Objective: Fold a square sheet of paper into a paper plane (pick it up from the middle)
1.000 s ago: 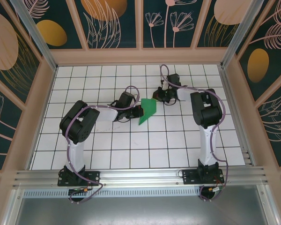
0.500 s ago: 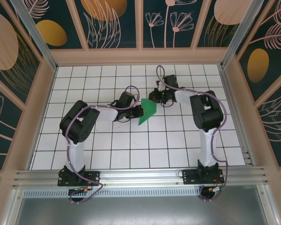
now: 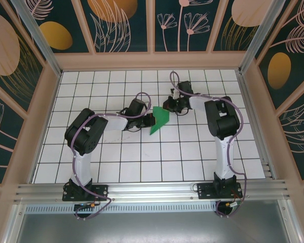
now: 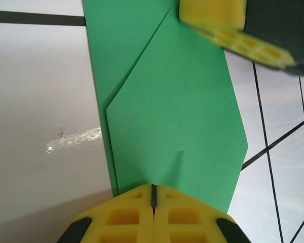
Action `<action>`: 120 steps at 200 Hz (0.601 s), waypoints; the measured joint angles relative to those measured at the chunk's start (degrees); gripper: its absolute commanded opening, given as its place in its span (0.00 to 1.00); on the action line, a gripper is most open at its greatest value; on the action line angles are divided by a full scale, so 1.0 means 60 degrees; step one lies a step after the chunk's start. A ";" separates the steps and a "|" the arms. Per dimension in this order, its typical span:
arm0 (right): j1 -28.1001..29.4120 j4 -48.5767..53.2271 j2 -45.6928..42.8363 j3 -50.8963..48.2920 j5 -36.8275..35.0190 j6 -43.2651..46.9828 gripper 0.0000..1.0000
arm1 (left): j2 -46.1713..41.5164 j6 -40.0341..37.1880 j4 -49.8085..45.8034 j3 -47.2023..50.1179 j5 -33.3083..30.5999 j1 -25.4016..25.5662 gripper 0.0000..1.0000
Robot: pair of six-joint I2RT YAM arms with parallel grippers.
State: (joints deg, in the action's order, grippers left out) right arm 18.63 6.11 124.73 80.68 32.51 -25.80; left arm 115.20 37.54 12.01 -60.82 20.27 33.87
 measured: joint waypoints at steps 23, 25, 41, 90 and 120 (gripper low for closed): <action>-0.0295 0.0011 0.0033 0.0350 -0.0295 0.0000 0.04 | 0.0000 0.0000 -0.0007 -0.0007 0.0000 0.0000 0.00; -0.0313 0.0011 0.0033 0.0382 -0.0310 0.0000 0.04 | 0.0000 0.0000 -0.0011 -0.0011 0.0000 0.0004 0.00; -0.0382 -0.0124 -0.0025 0.0484 -0.0415 -0.0007 0.04 | 0.0004 0.0000 -0.0015 -0.0018 -0.0004 0.0000 0.00; 0.0372 -0.0586 -0.0911 -0.0834 0.0087 -0.0091 0.04 | 0.0007 0.0004 -0.0015 -0.0018 0.0000 0.0000 0.00; 0.0849 -0.0761 -0.0976 -0.1599 0.0627 -0.0306 0.04 | 0.0007 0.0004 -0.0015 -0.0018 0.0000 0.0000 0.00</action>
State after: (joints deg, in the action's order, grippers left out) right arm 23.73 1.54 118.87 71.09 36.27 -27.64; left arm 115.24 37.56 11.92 -60.93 20.27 33.87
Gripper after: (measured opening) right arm 0.052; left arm 0.066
